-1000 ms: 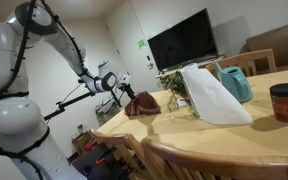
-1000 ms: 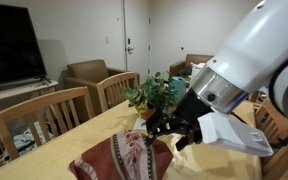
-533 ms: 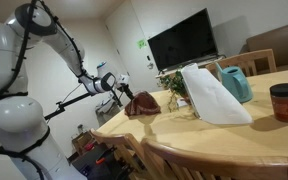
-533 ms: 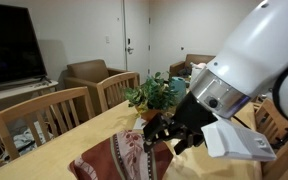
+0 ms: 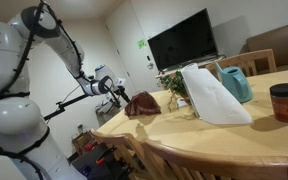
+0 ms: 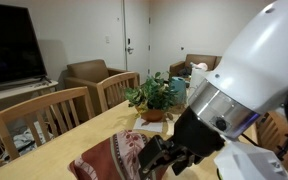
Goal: Place the towel over the white container on the left
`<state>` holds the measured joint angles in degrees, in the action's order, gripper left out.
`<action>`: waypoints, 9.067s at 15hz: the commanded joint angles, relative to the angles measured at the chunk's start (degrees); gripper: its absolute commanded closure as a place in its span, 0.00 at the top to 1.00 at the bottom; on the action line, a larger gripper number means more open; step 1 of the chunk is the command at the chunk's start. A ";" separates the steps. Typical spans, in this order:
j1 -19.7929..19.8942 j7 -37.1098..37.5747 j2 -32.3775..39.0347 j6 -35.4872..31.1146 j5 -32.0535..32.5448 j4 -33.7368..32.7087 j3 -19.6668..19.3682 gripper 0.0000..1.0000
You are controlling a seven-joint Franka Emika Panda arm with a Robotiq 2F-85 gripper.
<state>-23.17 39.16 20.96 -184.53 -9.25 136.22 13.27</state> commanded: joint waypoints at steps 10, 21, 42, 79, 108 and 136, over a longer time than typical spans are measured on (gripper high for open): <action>-1.45 -4.74 6.50 11.76 -2.54 -7.00 -1.59 1.00; -5.72 -2.69 10.06 15.48 -1.20 -10.20 -8.27 1.00; -6.35 -1.77 12.09 18.60 -0.83 -10.89 -9.94 1.00; -14.95 -1.18 16.83 7.27 -2.56 -13.54 -17.55 0.05; 3.17 -1.20 5.05 -14.01 -12.99 11.00 1.51 0.01; 27.69 -19.90 18.05 5.39 -1.77 0.88 20.09 0.28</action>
<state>2.36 23.42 37.72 -182.43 -10.18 139.04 31.27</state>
